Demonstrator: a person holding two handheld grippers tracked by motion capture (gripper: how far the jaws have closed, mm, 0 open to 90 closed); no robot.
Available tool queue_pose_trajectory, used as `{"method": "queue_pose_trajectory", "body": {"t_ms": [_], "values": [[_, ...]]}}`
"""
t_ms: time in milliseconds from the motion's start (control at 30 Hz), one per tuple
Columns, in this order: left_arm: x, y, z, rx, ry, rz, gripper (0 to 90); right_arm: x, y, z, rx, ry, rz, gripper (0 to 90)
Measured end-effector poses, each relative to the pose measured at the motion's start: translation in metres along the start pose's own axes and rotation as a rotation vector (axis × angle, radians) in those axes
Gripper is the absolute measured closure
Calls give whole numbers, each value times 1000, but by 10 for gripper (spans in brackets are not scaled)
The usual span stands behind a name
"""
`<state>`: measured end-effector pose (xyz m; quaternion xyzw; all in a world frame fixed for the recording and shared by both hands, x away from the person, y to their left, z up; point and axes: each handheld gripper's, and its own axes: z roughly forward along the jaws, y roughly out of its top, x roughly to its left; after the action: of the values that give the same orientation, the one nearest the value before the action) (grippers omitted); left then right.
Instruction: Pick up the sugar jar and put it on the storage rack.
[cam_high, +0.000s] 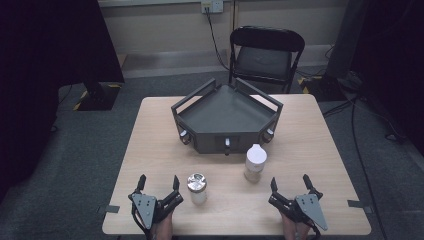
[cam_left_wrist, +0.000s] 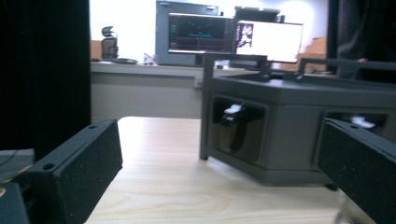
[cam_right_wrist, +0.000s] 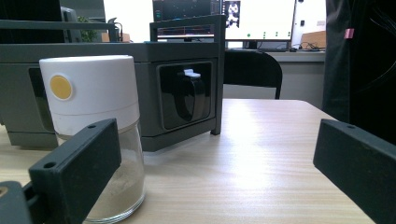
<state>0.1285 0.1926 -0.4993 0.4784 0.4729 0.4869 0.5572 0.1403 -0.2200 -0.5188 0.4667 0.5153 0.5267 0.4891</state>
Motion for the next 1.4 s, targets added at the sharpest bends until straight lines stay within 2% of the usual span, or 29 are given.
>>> {"method": "queue_pose_trajectory", "body": {"t_ms": [67,100,133,167,267,300,467,500,533,567,800,1000,1100,1200,1400], "values": [[0,2,0,0,-12,3,0,0,0,0,0,0,0,0],[3,7,0,15,-46,9,0,0,0,0,0,-1,1,0],[3,7,0,15,-46,9,0,0,0,0,-1,-1,0,0],[5,10,1,21,-80,7,0,0,0,0,-1,-1,0,0],[4,12,2,24,-103,7,0,0,0,0,-1,-1,0,0],[5,13,2,21,-126,-5,0,0,0,0,-1,-1,0,0],[3,14,3,25,-154,4,0,0,0,0,-1,0,-1,0],[5,17,5,43,-183,-4,0,0,0,0,-1,0,-1,0],[5,17,5,43,-183,-4,0,0,0,0,-1,-1,-1,0],[6,18,6,52,-218,-16,0,0,0,0,-1,-1,0,0],[2,17,10,75,-277,1,0,0,0,0,-2,0,0,0],[-3,12,14,96,-308,14,15,0,0,0,-2,1,0,0],[-4,10,15,116,-318,1,35,0,0,0,-2,1,0,0],[-5,9,17,138,-319,-7,63,0,0,0,-2,2,0,0],[-12,5,17,155,-306,23,122,0,0,0,-2,2,0,0]]}}
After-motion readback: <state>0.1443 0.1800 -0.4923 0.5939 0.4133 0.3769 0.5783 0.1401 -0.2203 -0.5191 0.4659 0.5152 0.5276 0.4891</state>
